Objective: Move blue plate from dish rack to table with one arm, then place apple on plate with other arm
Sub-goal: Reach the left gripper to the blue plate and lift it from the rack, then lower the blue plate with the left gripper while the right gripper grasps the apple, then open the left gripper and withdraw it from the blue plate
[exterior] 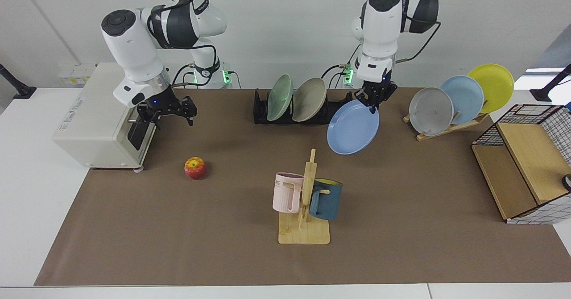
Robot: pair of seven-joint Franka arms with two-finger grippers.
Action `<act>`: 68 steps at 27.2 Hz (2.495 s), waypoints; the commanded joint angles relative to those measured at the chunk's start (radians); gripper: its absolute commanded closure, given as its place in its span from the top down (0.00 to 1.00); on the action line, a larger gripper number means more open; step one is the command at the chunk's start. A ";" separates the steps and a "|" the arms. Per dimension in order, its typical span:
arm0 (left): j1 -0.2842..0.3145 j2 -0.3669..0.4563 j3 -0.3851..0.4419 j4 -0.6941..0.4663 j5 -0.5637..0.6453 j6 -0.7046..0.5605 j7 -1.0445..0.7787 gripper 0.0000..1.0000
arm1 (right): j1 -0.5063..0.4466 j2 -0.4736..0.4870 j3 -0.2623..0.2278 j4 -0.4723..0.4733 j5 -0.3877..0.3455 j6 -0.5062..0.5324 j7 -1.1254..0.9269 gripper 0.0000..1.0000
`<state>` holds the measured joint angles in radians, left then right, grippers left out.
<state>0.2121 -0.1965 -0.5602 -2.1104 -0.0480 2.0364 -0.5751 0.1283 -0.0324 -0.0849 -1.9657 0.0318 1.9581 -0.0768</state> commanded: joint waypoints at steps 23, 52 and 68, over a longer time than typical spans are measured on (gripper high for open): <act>-0.194 0.285 -0.003 -0.154 -0.202 0.496 -0.105 0.00 | 0.004 0.264 0.001 -0.032 0.002 0.280 0.092 1.00; -0.135 0.258 0.114 0.099 0.157 0.050 -0.011 1.00 | 0.010 0.368 0.001 -0.024 0.002 0.324 0.084 0.13; -0.227 0.193 0.453 0.311 0.077 -0.278 0.429 1.00 | 0.030 0.226 -0.001 0.002 0.002 0.239 0.095 0.14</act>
<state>0.0405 0.0156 -0.2055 -1.8095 0.0730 1.7839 -0.2273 0.1409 0.2762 -0.0857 -1.9578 0.0322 2.2446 -0.0026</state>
